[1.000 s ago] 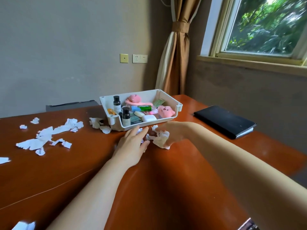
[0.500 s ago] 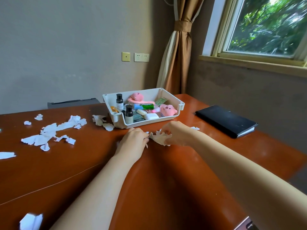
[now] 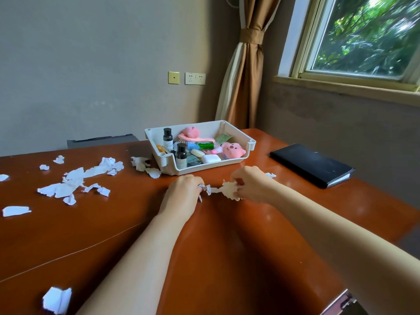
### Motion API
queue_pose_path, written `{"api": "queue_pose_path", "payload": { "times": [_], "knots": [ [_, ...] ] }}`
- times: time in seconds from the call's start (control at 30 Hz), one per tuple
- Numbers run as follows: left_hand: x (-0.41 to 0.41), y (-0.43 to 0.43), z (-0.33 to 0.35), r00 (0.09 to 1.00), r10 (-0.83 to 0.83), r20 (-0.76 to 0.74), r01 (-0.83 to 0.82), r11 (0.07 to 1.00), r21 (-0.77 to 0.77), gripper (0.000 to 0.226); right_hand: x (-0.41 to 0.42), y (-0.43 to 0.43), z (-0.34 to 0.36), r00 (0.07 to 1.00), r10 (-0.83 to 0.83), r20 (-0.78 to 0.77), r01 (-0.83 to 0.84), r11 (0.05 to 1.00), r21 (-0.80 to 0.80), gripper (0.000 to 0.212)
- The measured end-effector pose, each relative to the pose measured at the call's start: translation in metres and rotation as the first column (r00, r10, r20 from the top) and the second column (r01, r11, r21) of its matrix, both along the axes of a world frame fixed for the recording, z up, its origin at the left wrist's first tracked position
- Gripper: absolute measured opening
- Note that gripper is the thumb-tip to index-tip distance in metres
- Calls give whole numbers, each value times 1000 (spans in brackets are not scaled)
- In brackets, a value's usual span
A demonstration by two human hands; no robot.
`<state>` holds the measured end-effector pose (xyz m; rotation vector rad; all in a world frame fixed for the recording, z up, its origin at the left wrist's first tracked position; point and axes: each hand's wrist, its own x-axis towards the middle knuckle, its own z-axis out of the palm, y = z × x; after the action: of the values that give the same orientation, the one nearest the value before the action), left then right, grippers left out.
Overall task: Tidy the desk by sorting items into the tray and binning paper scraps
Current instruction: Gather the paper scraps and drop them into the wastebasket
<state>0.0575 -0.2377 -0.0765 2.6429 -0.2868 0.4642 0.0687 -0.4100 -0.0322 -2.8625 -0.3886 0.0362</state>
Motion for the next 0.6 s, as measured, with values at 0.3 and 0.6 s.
{"api": "queue_pose_path", "payload": {
  "times": [0.3,0.6],
  "knots": [
    [-10,-2,13,1000,8,-8,-9,979,-203,23,-14,-14,14,997,-34,71,26,993,118,17],
    [-37,-38,60,990,-140,6,137,964,-229,21,-48,-51,58,993,-78,91,57,975,213,8]
  ]
}}
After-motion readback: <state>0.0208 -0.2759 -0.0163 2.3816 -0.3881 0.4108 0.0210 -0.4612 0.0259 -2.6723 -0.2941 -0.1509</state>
